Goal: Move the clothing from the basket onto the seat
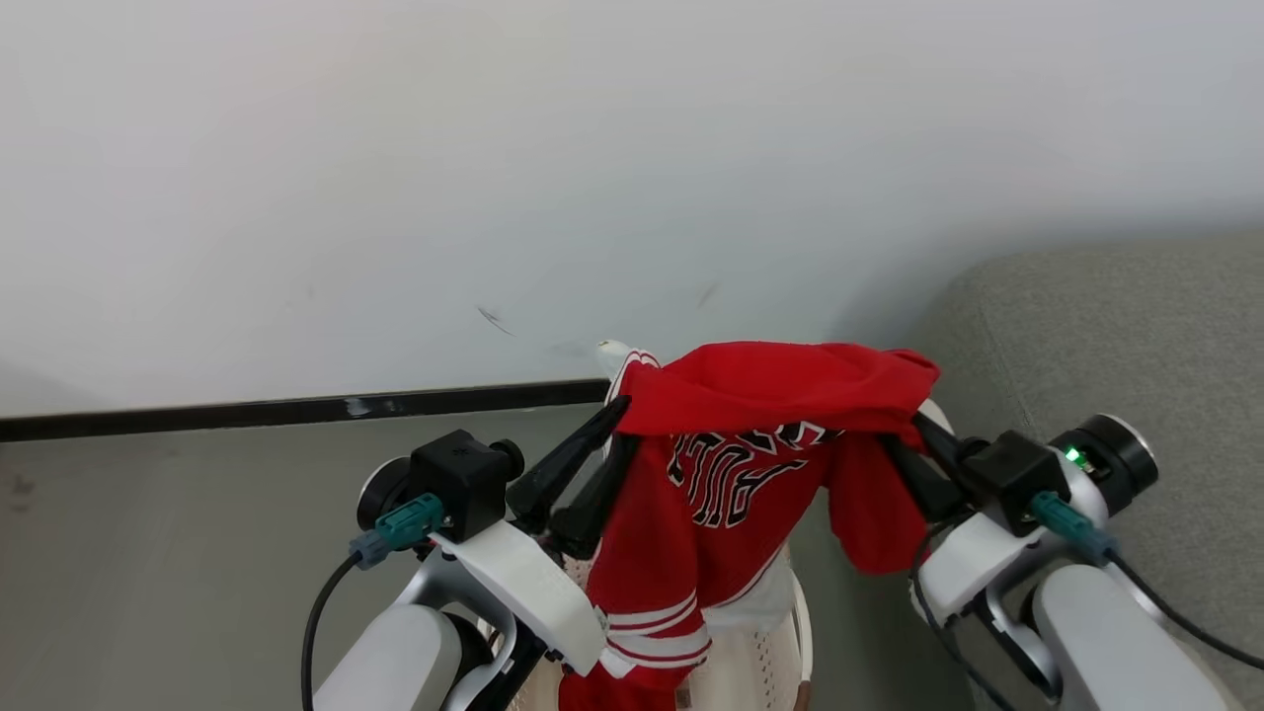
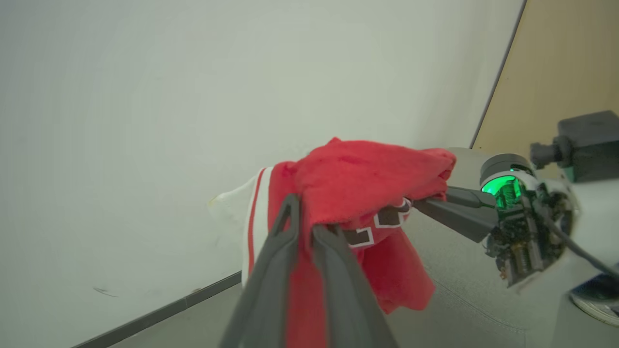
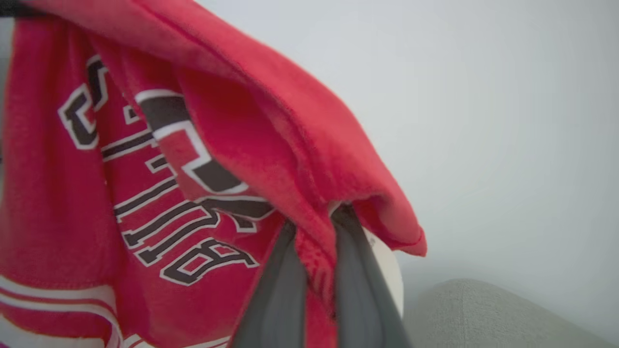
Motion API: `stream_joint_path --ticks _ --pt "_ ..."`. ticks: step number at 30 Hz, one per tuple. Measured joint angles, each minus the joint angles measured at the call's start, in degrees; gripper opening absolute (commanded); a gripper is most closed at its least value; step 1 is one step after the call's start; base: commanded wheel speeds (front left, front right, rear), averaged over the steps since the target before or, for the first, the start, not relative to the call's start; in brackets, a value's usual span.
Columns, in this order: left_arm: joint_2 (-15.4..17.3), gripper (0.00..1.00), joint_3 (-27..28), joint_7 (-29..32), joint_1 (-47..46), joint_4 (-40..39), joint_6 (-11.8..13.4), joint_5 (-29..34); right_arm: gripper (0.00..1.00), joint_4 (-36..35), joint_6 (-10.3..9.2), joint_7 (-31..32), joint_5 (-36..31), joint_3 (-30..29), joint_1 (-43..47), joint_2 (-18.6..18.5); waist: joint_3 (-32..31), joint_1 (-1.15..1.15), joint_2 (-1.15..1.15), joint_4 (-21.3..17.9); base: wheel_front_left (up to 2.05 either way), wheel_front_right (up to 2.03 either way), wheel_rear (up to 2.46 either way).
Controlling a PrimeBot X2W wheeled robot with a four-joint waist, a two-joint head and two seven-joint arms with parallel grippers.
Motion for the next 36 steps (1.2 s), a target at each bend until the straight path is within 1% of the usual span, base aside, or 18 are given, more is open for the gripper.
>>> stream_joint_path --ticks 7,8,11,22,27,36 --pt "-0.2 1.00 -1.6 -2.5 0.0 2.5 0.0 -0.5 0.00 -4.9 0.00 0.0 -0.2 -7.3 0.9 -1.0 0.1 0.00 0.00 -2.8 0.00 0.00 0.00" --pt "-0.3 1.00 -2.0 -3.1 0.1 3.2 -0.1 -0.5 0.00 -5.7 0.00 0.0 -0.3 -9.4 1.7 -1.4 0.2 0.00 0.00 -3.6 0.00 0.00 0.00" --pt "-0.3 1.00 -2.7 -4.0 0.1 4.2 -0.1 -0.4 0.00 -7.0 0.00 0.0 -0.6 -12.2 3.1 -1.9 0.2 0.00 0.00 -5.0 0.00 0.00 0.00" --pt "-0.5 1.00 -6.6 -7.0 0.1 7.9 -0.5 1.8 0.00 -12.2 -0.01 0.0 -1.4 -22.7 9.3 -1.9 0.4 0.00 0.00 -10.3 0.00 0.00 0.00" --pt "-0.6 1.00 -7.5 -8.3 0.1 9.0 -0.5 2.1 0.00 -14.3 -0.01 0.0 -1.7 -25.9 11.9 -1.6 0.6 0.00 0.00 -12.7 0.00 0.00 0.00" --pt "-0.9 1.00 -8.0 -10.7 0.1 10.5 -0.5 2.0 0.00 -17.3 -0.01 0.0 -1.5 -27.2 14.4 -0.2 0.9 0.00 0.00 -17.0 0.00 0.00 0.00"
